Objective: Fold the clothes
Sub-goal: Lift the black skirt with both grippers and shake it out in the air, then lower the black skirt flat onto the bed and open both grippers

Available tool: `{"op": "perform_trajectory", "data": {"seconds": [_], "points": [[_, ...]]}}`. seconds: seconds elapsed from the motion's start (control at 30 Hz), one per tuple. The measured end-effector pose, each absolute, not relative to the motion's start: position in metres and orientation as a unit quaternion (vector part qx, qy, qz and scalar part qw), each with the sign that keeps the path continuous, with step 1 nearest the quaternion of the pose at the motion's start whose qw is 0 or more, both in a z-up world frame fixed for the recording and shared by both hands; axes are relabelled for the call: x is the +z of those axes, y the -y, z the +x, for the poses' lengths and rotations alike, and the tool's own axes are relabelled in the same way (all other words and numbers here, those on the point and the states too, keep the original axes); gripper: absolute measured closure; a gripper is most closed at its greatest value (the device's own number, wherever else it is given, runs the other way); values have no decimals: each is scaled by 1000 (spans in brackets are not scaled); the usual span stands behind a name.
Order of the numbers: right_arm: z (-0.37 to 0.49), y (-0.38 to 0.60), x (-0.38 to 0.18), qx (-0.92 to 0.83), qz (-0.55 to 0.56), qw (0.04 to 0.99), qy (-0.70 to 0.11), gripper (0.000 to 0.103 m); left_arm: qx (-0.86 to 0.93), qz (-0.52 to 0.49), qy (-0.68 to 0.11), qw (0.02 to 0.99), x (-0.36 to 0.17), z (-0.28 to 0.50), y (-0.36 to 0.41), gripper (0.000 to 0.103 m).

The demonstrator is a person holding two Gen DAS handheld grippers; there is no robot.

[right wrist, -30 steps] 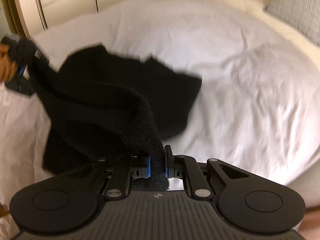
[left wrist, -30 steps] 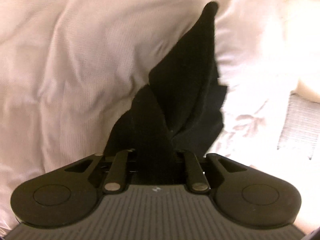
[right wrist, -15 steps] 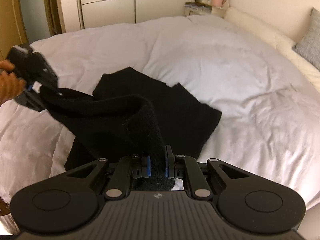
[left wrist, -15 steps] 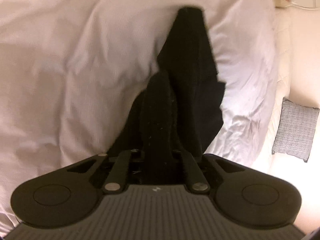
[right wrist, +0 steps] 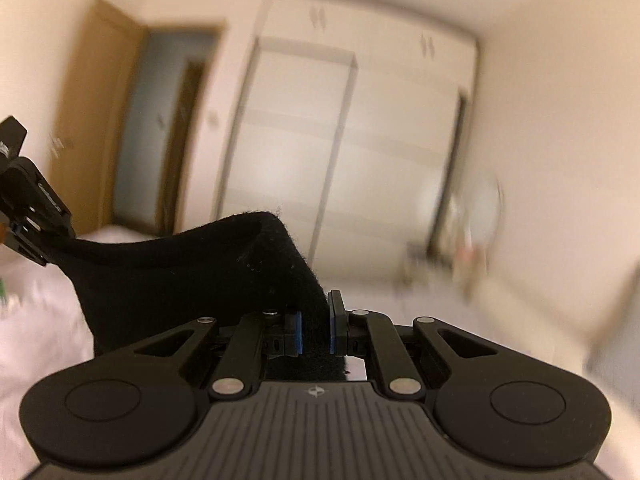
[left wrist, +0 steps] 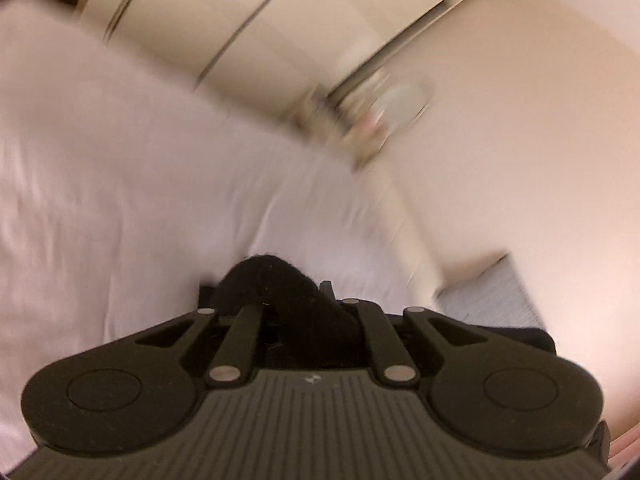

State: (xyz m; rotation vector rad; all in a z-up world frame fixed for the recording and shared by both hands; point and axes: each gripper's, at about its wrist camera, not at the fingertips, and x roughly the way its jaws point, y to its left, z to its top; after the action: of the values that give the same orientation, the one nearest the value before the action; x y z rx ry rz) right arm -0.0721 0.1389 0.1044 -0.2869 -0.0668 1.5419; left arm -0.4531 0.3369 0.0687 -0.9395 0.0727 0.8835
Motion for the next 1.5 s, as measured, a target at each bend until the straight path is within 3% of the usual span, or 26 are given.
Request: {"op": "perform_trajectory", "data": {"seconds": [0.2, 0.43, 0.6, 0.83, 1.0, 1.17, 1.3, 1.4, 1.5], "points": [[-87, -139, 194, 728, -41, 675, 116, 93, 453, -341, 7, 824, 194, -490, -278, 97], [-116, -164, 239, 783, -3, 616, 90, 93, 514, -316, 6, 797, 243, -538, -254, 97], [-149, -208, 242, 806, -9, 589, 53, 93, 528, -355, 1, 771, 226, -578, -304, 97], [-193, -342, 202, 801, -74, 593, -33, 94, 552, -403, -38, 729, 166, -637, -440, 97], [-203, -400, 208, 785, -71, 614, -35, 94, 548, -386, -13, 742, 187, -644, -485, 97], [-194, -399, 246, 782, -28, 623, 21, 94, 539, -324, 25, 777, 236, -622, -455, 96], [-174, -369, 251, 791, -12, 610, 47, 93, 539, -307, 21, 784, 223, -604, -393, 96], [-153, -322, 222, 810, -29, 585, 41, 92, 541, -343, -25, 768, 165, -587, -338, 93], [-145, -272, 143, 812, -151, 564, -31, 90, 537, -423, -90, 724, 74, -575, -283, 92]]}}
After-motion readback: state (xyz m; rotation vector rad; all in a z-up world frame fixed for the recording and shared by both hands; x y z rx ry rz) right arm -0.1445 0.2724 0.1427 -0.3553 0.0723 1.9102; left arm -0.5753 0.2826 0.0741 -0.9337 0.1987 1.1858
